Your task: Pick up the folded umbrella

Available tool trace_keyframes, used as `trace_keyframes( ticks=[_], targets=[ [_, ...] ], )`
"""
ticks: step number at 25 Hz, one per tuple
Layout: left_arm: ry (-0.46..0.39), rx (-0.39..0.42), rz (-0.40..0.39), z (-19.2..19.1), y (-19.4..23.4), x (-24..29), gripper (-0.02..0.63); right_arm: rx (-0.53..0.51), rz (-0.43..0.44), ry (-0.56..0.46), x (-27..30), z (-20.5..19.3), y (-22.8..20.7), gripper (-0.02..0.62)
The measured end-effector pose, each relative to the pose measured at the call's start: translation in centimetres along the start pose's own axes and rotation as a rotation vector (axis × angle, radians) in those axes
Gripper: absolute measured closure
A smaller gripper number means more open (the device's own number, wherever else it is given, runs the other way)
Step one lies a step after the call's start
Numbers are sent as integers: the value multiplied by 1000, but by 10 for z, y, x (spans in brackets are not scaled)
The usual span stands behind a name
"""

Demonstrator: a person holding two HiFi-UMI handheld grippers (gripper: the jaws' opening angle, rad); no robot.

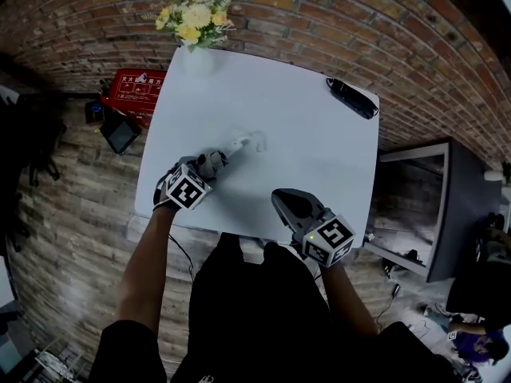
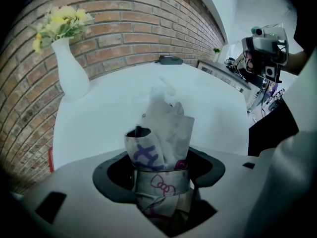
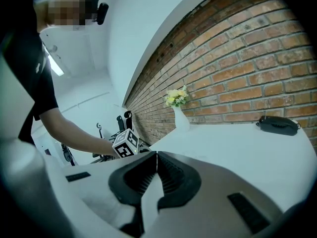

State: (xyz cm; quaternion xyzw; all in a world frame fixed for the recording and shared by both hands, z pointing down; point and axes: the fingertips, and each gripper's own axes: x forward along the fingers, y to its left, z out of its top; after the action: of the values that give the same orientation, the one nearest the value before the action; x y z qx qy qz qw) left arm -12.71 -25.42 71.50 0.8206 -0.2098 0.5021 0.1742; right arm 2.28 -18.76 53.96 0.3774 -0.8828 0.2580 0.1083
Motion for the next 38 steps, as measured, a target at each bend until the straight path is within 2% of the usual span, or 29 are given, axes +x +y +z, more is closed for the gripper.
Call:
trace_keyframes(
  ticks=[5,14,22,28,38],
  targets=[
    [-33,-37,32,8,-1,-12,307,-12,37,-14,0,7,1,572],
    [-137,-172,98,22,-9,-43,307,-24,111,-37,-10,15,0,572],
    [-193,-280,178,25,-39,-68,307,-66,203,-50,-24,19,2,572],
    [-266,-384,238,25,-70,-89,307,-97,272,-54,-44,17,5,572],
    [-386,-464,362,41,-108,-136,307,-138,382,-46,-64,19,12,572]
  ],
)
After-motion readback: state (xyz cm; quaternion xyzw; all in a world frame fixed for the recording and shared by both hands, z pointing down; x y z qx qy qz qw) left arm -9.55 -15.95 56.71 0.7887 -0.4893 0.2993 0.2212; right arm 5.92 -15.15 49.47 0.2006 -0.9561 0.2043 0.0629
